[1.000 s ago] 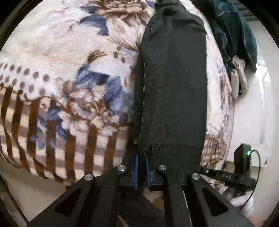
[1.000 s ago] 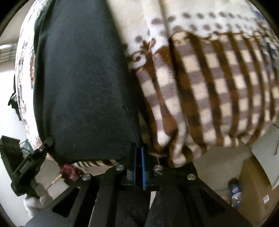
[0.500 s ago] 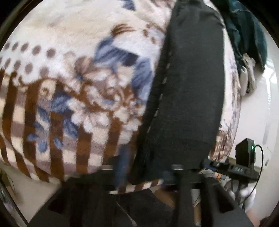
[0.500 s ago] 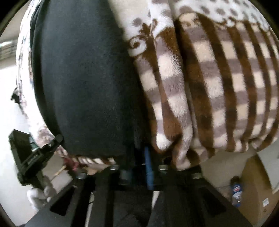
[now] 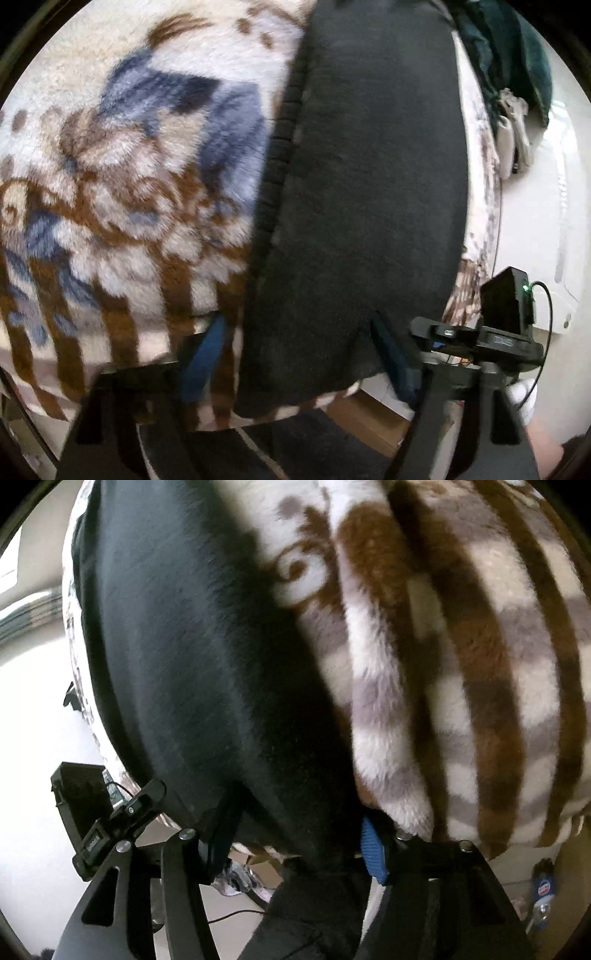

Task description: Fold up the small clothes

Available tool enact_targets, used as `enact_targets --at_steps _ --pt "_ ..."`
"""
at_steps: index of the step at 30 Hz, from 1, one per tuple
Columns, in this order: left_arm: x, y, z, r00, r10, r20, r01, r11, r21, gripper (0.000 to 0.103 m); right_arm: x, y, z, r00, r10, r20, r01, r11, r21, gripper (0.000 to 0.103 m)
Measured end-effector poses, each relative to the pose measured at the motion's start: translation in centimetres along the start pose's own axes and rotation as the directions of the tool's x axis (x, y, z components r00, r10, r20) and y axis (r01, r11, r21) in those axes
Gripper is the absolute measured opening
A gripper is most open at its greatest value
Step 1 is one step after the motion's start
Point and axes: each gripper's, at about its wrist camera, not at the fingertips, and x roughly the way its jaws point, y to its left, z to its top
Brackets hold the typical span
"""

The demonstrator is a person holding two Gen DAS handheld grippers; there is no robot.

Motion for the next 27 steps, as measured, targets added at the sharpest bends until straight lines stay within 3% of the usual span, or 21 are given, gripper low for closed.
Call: enact_targets --at_steps 1,2,5,7,15,22,25,27 --pt "0.0 -0.1 -0.3 1.0 0.01 -0.002 -0.01 1.0 -0.001 0.013 0.2 0.3 -0.3 1.0 -0.004 0.0 0.004 1.0 -0.005 0.043" --pt "-0.3 0.1 -0.5 1.0 -0.017 0.001 0.017 1.0 -0.019 0.01 0.3 0.4 -0.7 1.0 -0.008 0.006 0.008 1.0 -0.002 0.029" --pt "-1.7 0.3 -1.1 0.998 -0.048 0.029 0.05 0.998 -0.048 0.006 -0.8 0.0 -1.2 1.0 0.018 0.014 -0.018 1.0 -0.002 0.015" --pt "-2.8 -0.2 -1.5 0.997 -0.065 0.047 0.067 0.996 -0.052 0.006 -1.7 0.5 -1.9 0.999 0.027 0.021 -0.026 0.999 -0.021 0.011" --pt "-6.6 -2.3 -0.9 0.983 -0.146 0.111 0.155 0.985 -0.071 0.004 -6.9 1.7 -3.1 0.986 0.158 0.055 -0.156 0.987 -0.047 0.009" --pt "-9.7 -2.6 0.8 0.954 -0.237 0.184 0.262 0.957 -0.128 0.004 -12.2 3.0 -2.1 0.963 0.249 0.106 -0.243 0.968 -0.07 0.007" --pt "-9.8 -2.3 1.4 0.957 -0.224 0.185 0.249 0.961 -0.122 0.005 -14.2 3.5 -1.8 0.945 0.301 0.124 -0.294 0.953 -0.075 0.007" --pt "-9.0 -1.8 1.4 0.964 -0.208 0.165 0.23 0.965 -0.128 0.005 -15.2 4.3 -1.5 0.949 0.291 0.123 -0.28 0.955 -0.101 0.007"
